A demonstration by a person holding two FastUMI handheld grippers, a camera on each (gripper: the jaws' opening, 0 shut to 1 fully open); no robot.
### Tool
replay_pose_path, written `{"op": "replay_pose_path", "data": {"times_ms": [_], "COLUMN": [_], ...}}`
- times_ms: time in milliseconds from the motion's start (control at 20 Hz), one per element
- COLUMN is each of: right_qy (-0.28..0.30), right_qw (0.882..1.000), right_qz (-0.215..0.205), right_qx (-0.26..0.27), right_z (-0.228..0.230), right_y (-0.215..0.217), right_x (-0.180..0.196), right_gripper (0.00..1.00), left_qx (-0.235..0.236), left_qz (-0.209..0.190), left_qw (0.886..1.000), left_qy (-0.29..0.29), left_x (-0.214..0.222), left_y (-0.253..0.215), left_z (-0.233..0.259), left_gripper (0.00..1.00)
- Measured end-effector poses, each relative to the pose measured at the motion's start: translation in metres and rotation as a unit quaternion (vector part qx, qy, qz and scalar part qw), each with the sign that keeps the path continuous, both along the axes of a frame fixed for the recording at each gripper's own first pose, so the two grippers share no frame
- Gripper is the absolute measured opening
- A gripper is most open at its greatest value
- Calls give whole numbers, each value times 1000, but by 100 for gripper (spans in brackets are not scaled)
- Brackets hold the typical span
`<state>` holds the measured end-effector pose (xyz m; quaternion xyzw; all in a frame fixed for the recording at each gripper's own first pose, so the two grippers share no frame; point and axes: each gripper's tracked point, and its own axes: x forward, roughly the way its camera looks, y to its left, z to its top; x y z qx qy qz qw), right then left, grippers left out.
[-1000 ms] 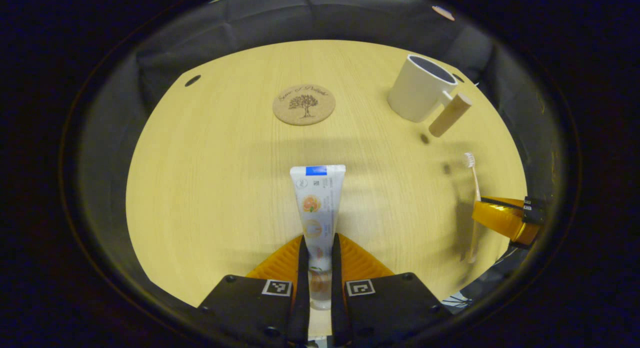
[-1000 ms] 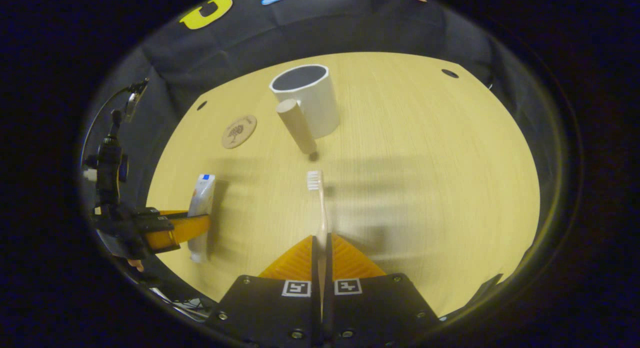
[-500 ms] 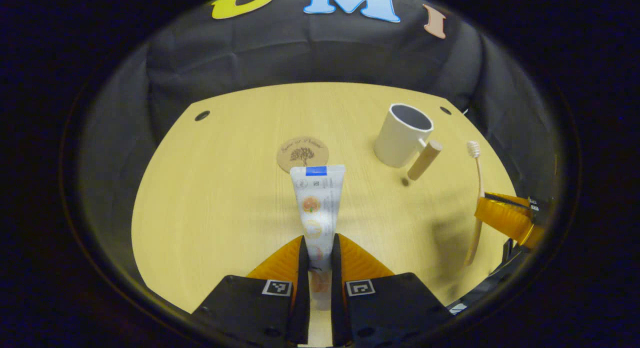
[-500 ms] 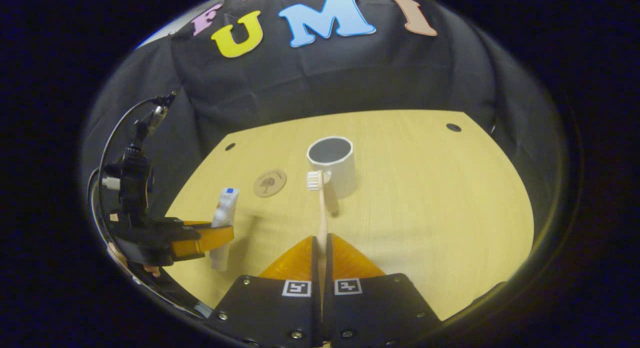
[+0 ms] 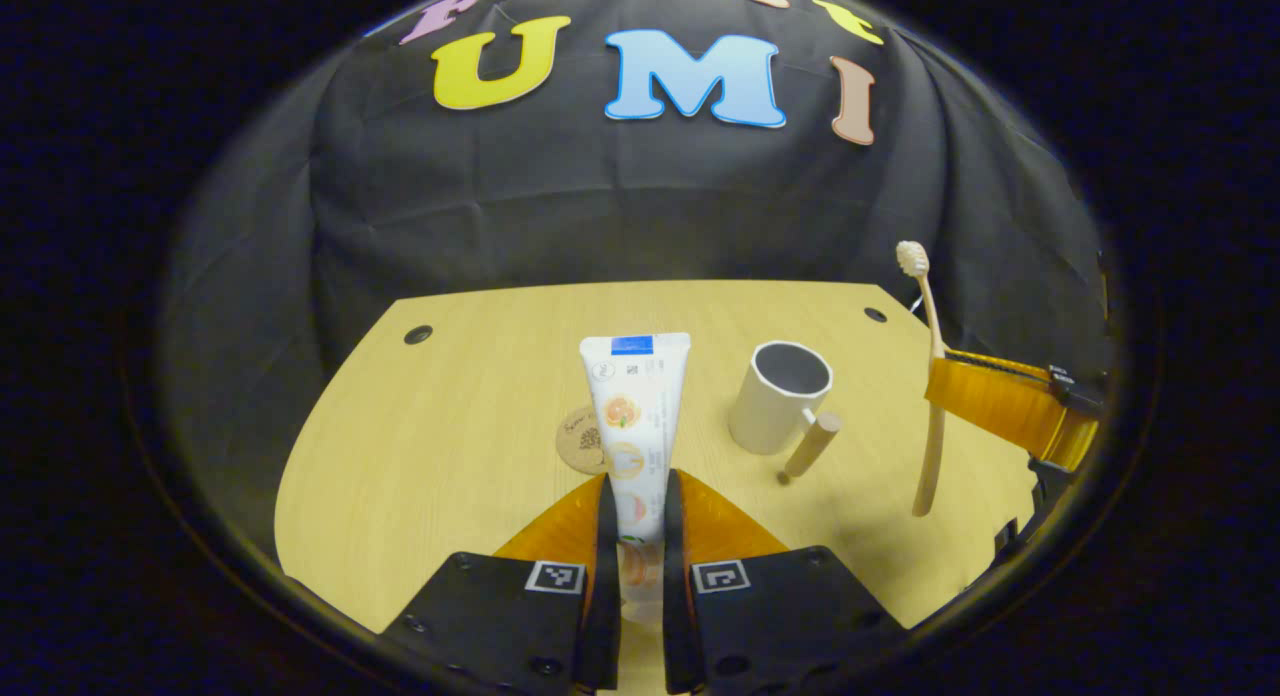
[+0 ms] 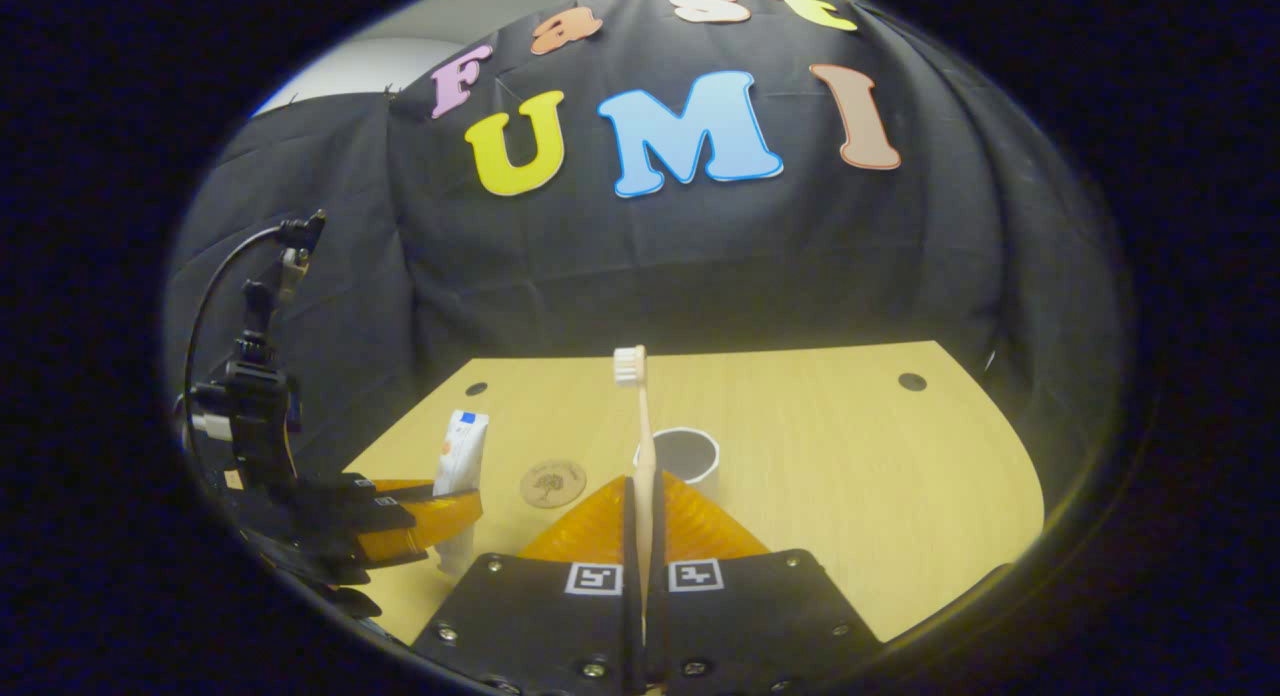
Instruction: Put the toothbrush and toothpaste on the desktop into the cup, then pick up the cup and place it on the coaster on the desktop.
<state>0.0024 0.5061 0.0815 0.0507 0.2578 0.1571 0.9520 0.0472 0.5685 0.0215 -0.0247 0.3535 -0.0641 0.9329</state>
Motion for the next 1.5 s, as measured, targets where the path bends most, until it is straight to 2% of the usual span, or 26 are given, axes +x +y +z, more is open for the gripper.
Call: {"op": "replay_pose_path", "data": {"times_ms": [50,100,150,300,350,400,600,900,950,1000,1250,1500], "right_qy": [-10,-19,-30,-54,-61,-69,-90,-107,-111,-115,-118,-98], "right_qw": [1000,1000,1000,999,998,998,996,993,993,992,992,995], "right_qz": [-1,-2,-4,-6,-6,-6,-11,-18,-20,-23,-26,-10], "right_qx": [0,0,0,-2,-2,0,22,43,41,39,35,19], "right_z": [4,7,10,17,18,20,25,20,17,15,-4,-32], "right_y": [0,2,2,5,5,7,12,14,14,12,13,19], "right_x": [5,11,17,38,45,52,78,107,112,117,138,145], "right_gripper": [2,6,3,2,5,2,2,2,6,2,2,3], "left_qx": [-2,-3,-3,-4,-4,-3,-11,-21,-26,-30,-47,-47], "left_qz": [2,3,6,9,11,12,19,20,21,22,31,31], "left_qw": [1000,1000,999,997,996,996,991,987,987,986,979,978], "left_qy": [-13,-25,-38,-74,-83,-94,-131,-158,-159,-162,-196,-200], "left_x": [6,12,18,37,42,48,67,89,91,93,104,108], "left_y": [1,1,3,6,8,9,12,0,-2,-3,-2,-4], "left_z": [5,10,14,27,32,39,53,63,63,65,80,84], "left_gripper": [25,25,25,25,25,25,25,24,24,24,24,24]}}
